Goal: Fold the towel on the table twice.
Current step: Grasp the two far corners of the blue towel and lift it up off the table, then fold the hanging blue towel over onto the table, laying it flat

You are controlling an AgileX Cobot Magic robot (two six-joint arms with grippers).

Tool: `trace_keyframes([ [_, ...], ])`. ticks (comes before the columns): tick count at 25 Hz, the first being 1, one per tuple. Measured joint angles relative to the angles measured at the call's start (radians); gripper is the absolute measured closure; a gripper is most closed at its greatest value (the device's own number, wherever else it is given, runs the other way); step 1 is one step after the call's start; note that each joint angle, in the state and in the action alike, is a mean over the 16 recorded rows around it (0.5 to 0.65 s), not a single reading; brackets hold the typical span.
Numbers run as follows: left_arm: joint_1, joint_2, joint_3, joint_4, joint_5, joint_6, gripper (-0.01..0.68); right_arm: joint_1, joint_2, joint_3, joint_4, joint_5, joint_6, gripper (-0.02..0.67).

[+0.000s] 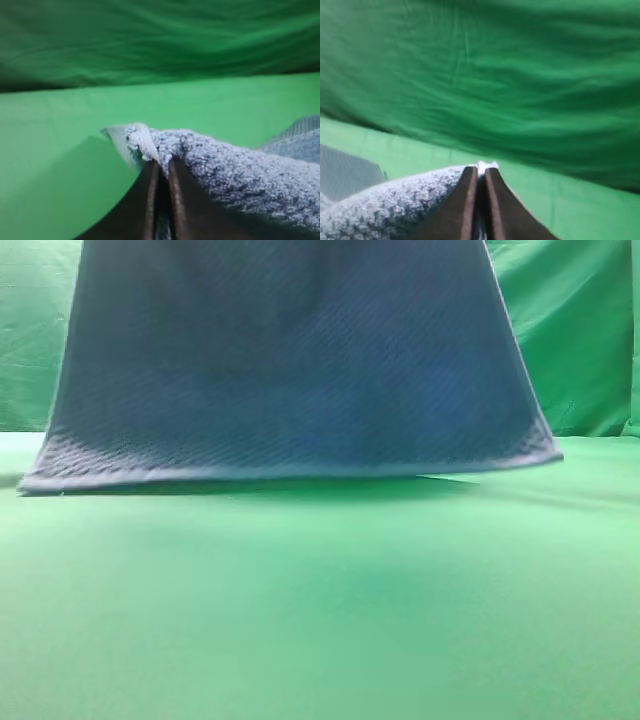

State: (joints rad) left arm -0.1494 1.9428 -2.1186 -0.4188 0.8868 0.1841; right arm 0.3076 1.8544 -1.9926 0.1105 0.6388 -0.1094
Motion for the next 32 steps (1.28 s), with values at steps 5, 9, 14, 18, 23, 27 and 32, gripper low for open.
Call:
trace_keyframes([
  [5, -0.003, 0.001, -0.009, -0.115, -0.169, 0.097, 0.673, -0.001, 0.005, -0.018, 0.000, -0.166, -0.036, 0.649],
  [9, -0.005, 0.006, -0.009, -0.187, -0.253, 0.174, 0.673, -0.001, 0.013, -0.020, 0.001, -0.250, -0.070, 0.649],
  [14, -0.008, 0.015, -0.009, -0.219, -0.268, 0.225, 0.673, -0.002, 0.024, -0.021, -0.001, -0.248, -0.102, 0.649],
  [18, -0.009, 0.022, -0.010, -0.200, -0.212, 0.222, 0.673, -0.004, 0.030, -0.016, -0.008, -0.171, -0.117, 0.649],
  [23, -0.009, 0.024, -0.010, -0.149, -0.106, 0.191, 0.673, -0.008, 0.022, -0.003, -0.019, -0.041, -0.124, 0.649],
  [27, -0.009, 0.013, -0.010, -0.106, -0.033, 0.159, 0.673, -0.010, 0.002, 0.010, -0.027, 0.053, -0.130, 0.649],
  [32, -0.009, -0.011, -0.009, -0.073, 0.029, 0.126, 0.673, -0.011, -0.043, 0.050, -0.033, 0.118, -0.137, 0.649],
])
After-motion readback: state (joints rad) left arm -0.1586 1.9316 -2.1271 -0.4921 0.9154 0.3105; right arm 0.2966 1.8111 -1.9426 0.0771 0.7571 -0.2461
